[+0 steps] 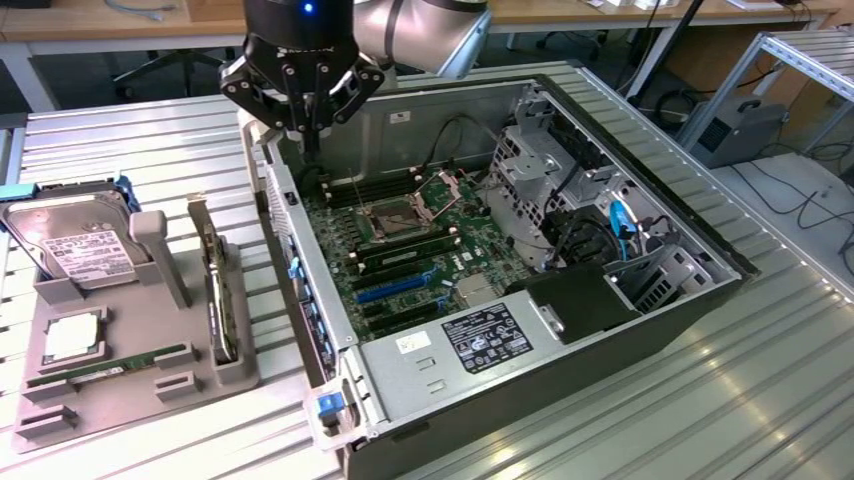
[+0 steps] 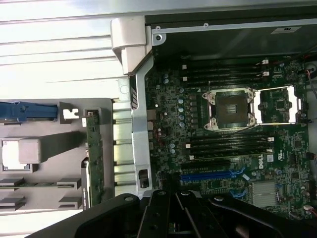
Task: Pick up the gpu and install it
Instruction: 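Reach for the gpu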
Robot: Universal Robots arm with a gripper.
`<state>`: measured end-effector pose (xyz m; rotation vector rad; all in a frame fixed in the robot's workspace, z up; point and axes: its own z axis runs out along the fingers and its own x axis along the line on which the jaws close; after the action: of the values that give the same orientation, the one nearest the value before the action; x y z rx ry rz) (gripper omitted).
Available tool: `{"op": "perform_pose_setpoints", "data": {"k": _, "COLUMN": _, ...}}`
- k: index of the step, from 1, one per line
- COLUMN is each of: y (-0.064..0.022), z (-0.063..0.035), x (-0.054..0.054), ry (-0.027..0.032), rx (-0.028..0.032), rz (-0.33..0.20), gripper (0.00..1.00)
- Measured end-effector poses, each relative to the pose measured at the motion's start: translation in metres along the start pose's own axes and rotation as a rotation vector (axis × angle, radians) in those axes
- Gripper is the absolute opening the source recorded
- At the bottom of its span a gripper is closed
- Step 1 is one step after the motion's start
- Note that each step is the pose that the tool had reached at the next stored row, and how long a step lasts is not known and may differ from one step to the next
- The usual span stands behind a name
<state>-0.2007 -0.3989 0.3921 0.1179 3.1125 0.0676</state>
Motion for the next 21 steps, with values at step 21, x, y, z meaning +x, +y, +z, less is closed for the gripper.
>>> {"op": "perform_pose_setpoints", "data": {"k": 21, "y": -0.0006, "z": 0.0006, "x": 0.0081, "ry": 0.0, "rx": 0.0, "rz": 0.0, "gripper": 0.11}}
